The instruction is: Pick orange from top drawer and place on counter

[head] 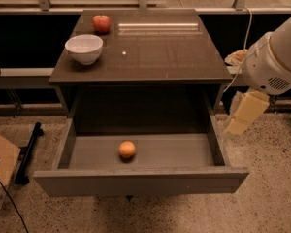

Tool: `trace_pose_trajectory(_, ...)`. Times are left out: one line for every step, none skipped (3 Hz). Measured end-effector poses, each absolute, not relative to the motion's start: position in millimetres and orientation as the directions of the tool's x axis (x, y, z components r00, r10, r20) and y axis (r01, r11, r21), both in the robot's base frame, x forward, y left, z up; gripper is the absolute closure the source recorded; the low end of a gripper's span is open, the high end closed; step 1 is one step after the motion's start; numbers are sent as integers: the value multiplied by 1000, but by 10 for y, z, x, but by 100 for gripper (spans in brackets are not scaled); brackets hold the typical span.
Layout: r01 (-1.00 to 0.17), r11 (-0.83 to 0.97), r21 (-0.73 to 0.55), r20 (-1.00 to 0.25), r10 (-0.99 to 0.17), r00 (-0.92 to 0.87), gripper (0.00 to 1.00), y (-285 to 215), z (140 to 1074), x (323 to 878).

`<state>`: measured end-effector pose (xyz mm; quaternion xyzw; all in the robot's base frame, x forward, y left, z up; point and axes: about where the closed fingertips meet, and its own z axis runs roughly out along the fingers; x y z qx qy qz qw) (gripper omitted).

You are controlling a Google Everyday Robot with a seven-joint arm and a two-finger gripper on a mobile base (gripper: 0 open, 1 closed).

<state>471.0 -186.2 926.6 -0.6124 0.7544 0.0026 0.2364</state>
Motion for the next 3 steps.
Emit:
trace_pose_trajectory(-909, 251, -333, -411, -906, -100, 0, -1681, 9111, 4815)
trace_pose_trajectory(-898, 240, -369, -457, -888, -50, 0, -1426, 8941, 5041)
trace_pose_trajectory(-898, 214, -384, -484, -875, -2, 0, -1194, 8800, 5244)
